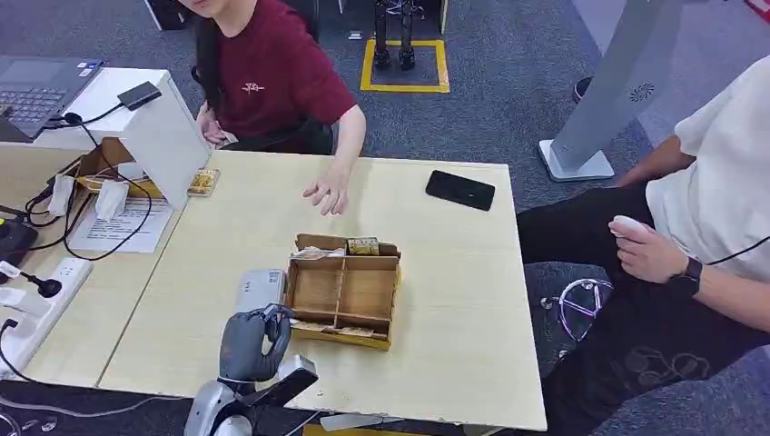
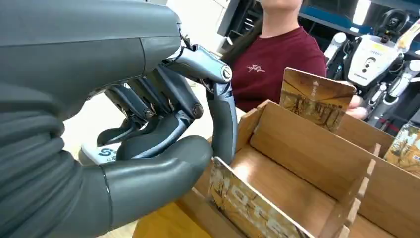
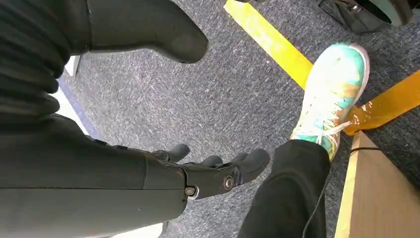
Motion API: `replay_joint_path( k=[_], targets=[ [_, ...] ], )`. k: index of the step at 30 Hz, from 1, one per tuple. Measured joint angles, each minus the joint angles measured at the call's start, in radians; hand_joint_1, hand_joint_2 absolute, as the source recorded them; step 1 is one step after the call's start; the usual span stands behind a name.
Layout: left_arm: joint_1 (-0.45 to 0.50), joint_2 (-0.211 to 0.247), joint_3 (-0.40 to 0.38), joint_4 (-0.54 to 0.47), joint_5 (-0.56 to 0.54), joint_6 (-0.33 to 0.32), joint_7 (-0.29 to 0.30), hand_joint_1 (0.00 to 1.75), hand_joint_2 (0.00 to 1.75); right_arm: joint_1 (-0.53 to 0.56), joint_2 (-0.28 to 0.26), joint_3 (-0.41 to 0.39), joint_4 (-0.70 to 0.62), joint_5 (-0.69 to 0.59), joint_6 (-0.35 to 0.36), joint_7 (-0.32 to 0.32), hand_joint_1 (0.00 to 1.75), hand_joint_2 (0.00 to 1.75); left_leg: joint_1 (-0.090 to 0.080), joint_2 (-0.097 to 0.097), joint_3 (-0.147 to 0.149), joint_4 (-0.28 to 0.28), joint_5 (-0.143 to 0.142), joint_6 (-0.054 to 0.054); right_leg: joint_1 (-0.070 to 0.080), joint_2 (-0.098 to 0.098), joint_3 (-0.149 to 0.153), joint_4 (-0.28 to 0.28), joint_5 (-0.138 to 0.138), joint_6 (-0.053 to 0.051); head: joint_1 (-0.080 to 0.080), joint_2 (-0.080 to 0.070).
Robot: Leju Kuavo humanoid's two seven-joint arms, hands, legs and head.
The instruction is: Pass the card to the sensor for recognition and then transmit it.
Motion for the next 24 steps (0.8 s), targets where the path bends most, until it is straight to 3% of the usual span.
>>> replay_joint_path(
  k=[1, 2, 21, 24],
  targets=[
    [0.0, 0.0, -0.001, 0.0, 0.001, -0.001, 0.0, 0.54, 1.75, 0.0, 0.0, 0.0, 0.0, 0.0, 0.0, 0.0, 0.0, 1.75, 0.0, 0.0, 0.0, 0.0, 0.0, 0.0, 0.0, 0.0, 0.0, 0.0, 0.0, 0.0, 0.0, 0.0],
    [0.0, 0.0, -0.002, 0.0, 0.003, -0.003, 0.0, 0.0, 1.75, 0.0, 0.0, 0.0, 0.0, 0.0, 0.0, 0.0, 0.0, 1.75, 0.0, 0.0, 0.0, 0.0, 0.0, 0.0, 0.0, 0.0, 0.0, 0.0, 0.0, 0.0, 0.0, 0.0],
    [-0.001, 0.004, -0.006, 0.002, -0.004, 0.01, 0.018, 0.0, 1.75, 0.0, 0.0, 0.0, 0.0, 0.006, 0.0, -0.01, 0.0, 1.75, 0.0, 0.0, 0.0, 0.0, 0.0, 0.0, 0.0, 0.0, 0.0, 0.0, 0.0, 0.0, 0.0, 0.0],
    [-0.001, 0.008, -0.006, 0.002, 0.027, -0.003, -0.011, 0.0, 1.75, 0.0, 0.0, -0.001, 0.0, 0.008, 0.0, -0.01, 0.0, 1.75, 0.0, 0.0, 0.0, 0.0, 0.0, 0.0, 0.0, 0.0, 0.0, 0.0, 0.0, 0.0, 0.0, 0.0]
  ],
)
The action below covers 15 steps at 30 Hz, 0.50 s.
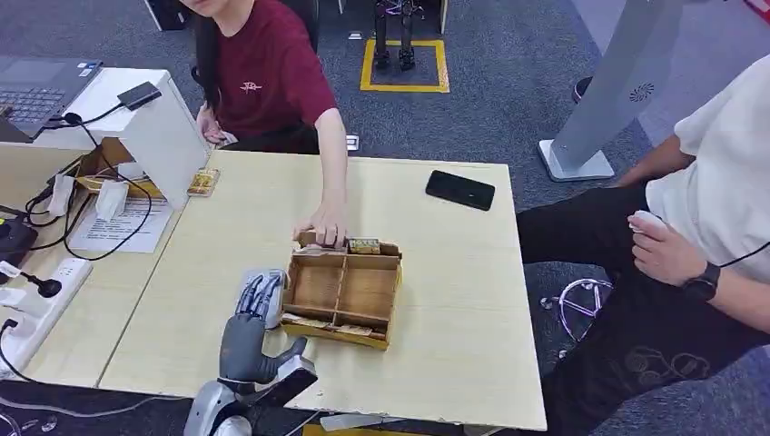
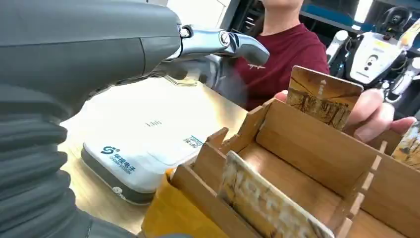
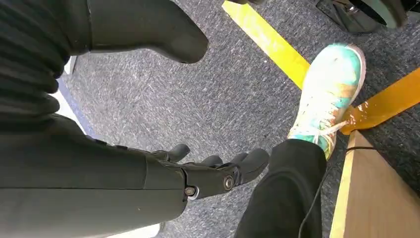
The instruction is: Pass the card to the sensor for recognition and then transmit it.
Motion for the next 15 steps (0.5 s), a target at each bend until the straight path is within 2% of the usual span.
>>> replay_joint_path(
  k=[4, 15],
  targets=[
    [0.005, 0.017, -0.001, -0.011, 0.04, -0.021, -0.052, 0.0, 1.75, 0.0, 0.0, 0.0, 0.0, 0.003, 0.001, -0.001, 0.0, 1.75, 0.0, 0.0, 0.0, 0.0, 0.0, 0.0, 0.0, 0.0, 0.0, 0.0, 0.0, 0.0, 0.0, 0.0],
    [0.037, 0.057, -0.032, -0.077, 0.045, -0.063, -0.083, 0.0, 1.75, 0.0, 0.0, -0.001, 0.0, 0.005, 0.002, -0.003, 0.0, 1.75, 0.0, 0.0, 0.0, 0.0, 0.0, 0.0, 0.0, 0.0, 0.0, 0.0, 0.0, 0.0, 0.0, 0.0]
  ],
)
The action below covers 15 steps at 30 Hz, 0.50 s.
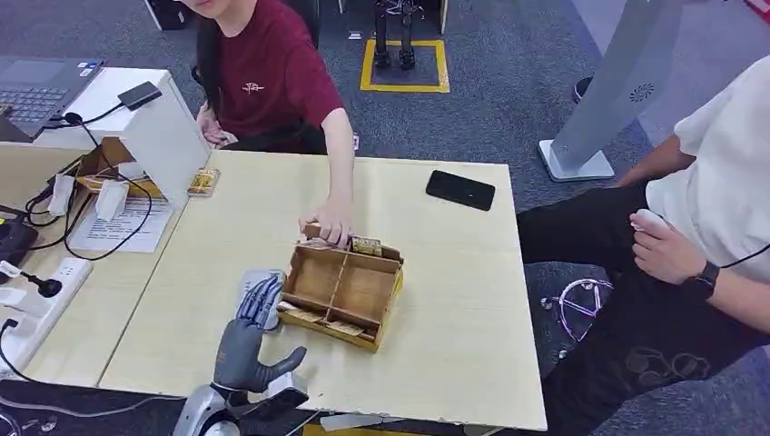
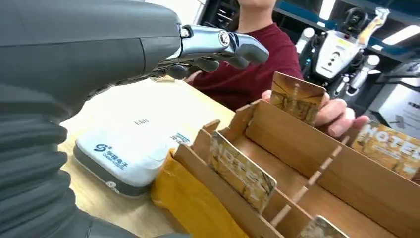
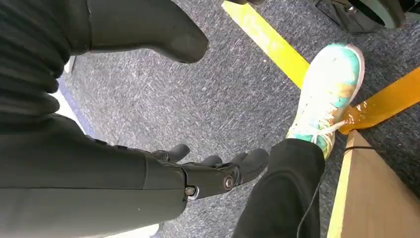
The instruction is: Pass the card to the sensor for recognition and then transmit it.
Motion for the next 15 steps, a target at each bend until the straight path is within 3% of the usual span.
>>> replay_joint_path(
  k=[15],
  targets=[
    [0.002, 0.006, -0.024, -0.003, 0.005, 0.003, -0.011, 0.0, 1.75, 0.0, 0.0, 0.0, 0.0, 0.01, 0.001, 0.0, 0.0, 1.75, 0.0, 0.0, 0.0, 0.0, 0.0, 0.0, 0.0, 0.0, 0.0, 0.0, 0.0, 0.0, 0.0, 0.0]
  ],
)
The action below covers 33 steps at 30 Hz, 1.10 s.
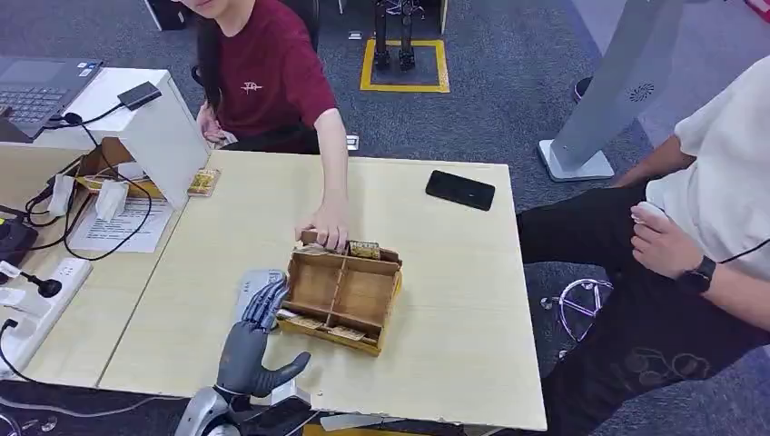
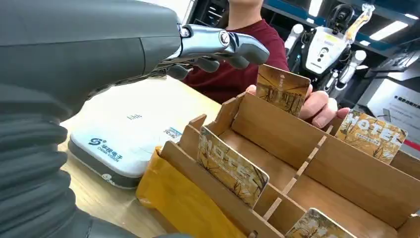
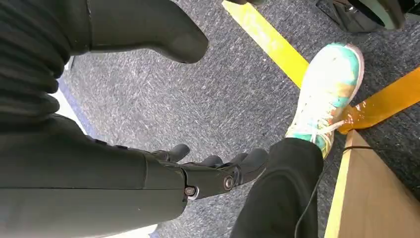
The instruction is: Pass the card to the sensor for recognition and then transmit it.
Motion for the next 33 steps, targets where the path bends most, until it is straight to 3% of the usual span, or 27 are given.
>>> replay_joint_path(
  k=[33],
  targets=[
    [-0.011, -0.017, -0.001, 0.001, 0.014, 0.049, -0.024, 0.0, 1.75, -0.008, 0.009, 0.0, -0.006, 0.018, 0.009, 0.014, 0.0, 1.75, 0.0, 0.0, 0.0, 0.0, 0.0, 0.0, 0.0, 0.0, 0.0, 0.0, 0.0, 0.0, 0.0, 0.0]
  ],
)
